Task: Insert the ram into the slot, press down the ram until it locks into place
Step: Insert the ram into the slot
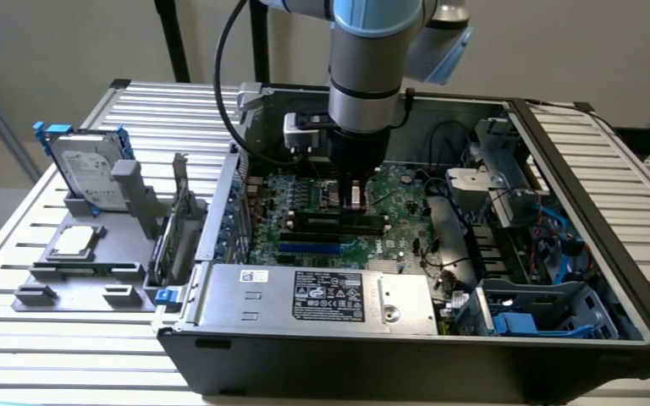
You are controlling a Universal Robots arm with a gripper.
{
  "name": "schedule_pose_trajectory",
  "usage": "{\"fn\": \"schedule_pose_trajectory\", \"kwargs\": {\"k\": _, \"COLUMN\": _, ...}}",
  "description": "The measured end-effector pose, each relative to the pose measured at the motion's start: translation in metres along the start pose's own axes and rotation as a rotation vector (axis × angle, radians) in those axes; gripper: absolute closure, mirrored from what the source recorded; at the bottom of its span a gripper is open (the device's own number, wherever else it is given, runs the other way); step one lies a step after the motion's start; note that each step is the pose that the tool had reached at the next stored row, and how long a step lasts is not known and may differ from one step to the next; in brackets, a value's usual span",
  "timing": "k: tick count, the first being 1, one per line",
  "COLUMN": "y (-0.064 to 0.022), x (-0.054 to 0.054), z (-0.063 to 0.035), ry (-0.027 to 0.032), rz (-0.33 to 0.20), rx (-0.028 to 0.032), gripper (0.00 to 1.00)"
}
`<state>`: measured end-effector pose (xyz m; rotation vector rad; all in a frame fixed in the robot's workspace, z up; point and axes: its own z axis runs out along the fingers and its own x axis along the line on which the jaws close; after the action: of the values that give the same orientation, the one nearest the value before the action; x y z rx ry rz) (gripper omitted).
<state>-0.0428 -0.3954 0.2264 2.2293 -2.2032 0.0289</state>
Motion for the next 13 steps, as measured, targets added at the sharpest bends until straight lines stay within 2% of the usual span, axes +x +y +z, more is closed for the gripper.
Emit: {"fn": "schedule_pose_trajectory", "kwargs": {"k": 13, "y": -0.001, "x": 0.0, "z": 0.0009, "ry": -0.0001, "rz": 0.0, "rx": 0.0, "gripper": 0.87}}
